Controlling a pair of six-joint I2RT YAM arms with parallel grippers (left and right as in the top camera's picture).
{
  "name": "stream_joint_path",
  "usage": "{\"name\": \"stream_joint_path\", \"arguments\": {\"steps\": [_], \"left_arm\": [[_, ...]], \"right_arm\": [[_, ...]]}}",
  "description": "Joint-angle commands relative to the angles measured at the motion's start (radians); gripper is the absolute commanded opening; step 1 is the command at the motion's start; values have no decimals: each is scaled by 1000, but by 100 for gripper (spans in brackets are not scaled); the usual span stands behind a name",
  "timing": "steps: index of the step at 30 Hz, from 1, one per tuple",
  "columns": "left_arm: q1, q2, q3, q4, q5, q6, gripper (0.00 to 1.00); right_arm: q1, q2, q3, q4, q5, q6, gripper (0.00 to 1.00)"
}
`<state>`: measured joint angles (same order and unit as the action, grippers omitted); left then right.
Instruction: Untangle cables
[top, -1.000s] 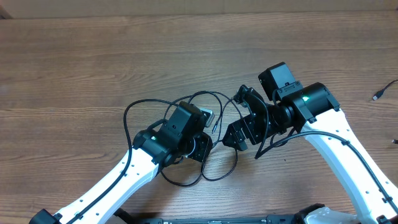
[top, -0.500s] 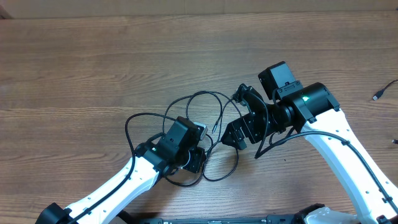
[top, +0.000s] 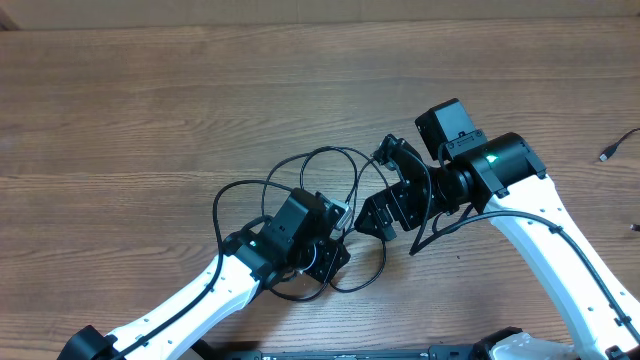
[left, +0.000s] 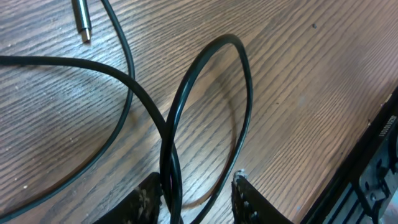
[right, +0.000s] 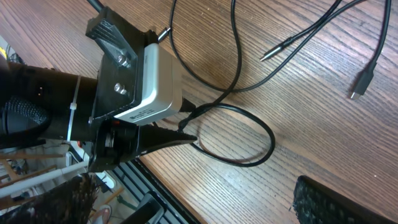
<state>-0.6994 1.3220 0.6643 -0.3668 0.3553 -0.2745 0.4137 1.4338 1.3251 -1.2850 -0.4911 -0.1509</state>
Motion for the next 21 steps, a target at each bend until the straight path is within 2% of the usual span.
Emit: {"name": "stream_joint_path", "arguments": {"steps": [1,6,7,8,9,10,15,21], "left_arm": [[-14,-10,-32,5,-16,27,37],[-14,8,-64,42,-16,1,36],[-15,15,-66,47,-16,0,33],[-14,25,-69,53,-16,-3,26],[-15,35,-69,55,-16,-8,12],[-14,48,-69,59,-16,-21,4],[-14,79,-69,97,-15,-85,4],[-5,42,-18,104,-15,-87,4]], "right_arm": [[-4,-3,0,-4,-12,-7,100],[-4,-3,0,-3,-12,-7,100],[-4,-3,0,-3,-12,-7,100],[-4,-3,0,-3,-12,-7,100],[-4,-3,0,-3,-12,-7,100],[-4,-3,0,-3,-13,-7,100],[-4,-3,0,-3,-23,-8,100],[-4,-3,0,-3,62,-4,100]]}}
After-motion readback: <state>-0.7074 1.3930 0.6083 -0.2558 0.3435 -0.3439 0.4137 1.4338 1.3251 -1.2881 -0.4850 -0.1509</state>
